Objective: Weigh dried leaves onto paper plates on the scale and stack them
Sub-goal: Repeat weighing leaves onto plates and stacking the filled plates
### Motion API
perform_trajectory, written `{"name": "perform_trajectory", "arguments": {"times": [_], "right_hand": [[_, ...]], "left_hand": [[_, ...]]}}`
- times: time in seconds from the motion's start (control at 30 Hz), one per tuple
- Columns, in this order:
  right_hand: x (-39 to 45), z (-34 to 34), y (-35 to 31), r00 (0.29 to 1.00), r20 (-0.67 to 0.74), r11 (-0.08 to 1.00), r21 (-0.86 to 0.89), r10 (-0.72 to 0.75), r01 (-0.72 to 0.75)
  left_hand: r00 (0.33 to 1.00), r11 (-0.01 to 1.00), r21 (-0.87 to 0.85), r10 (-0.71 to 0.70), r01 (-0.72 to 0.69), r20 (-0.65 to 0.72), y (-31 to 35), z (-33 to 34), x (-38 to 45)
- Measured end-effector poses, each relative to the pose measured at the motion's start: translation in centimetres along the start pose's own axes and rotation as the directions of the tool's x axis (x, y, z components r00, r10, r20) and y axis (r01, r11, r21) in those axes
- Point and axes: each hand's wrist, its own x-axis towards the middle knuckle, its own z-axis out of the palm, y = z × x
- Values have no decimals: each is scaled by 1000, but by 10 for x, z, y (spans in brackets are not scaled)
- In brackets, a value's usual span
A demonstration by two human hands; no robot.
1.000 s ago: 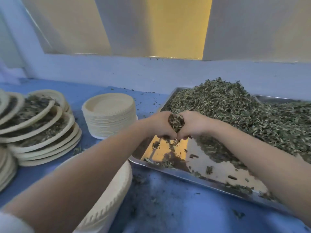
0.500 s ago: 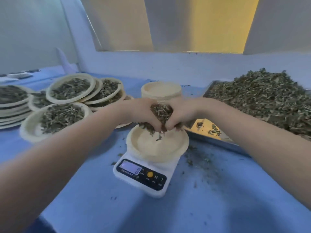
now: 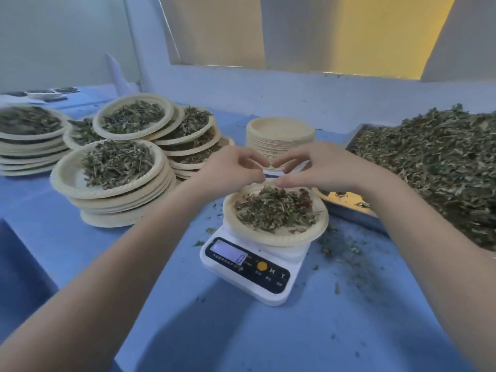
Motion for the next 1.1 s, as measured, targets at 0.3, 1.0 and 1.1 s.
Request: {"name": "perform_trajectory", "arguments": {"times": [0.3, 1.0, 1.1], "right_hand": [[5, 19, 2, 981, -183, 998, 5, -61, 63], [3, 16, 19, 978, -189, 996, 3, -86, 88], [0, 9, 28, 994, -89, 997, 48, -58, 62]], "left_hand": [[985, 998, -11, 66, -69, -160, -13, 17, 1], [986, 978, 170, 137, -120, -93, 0, 29, 14], [989, 980, 175, 109, -91, -98, -4, 20, 9]]}}
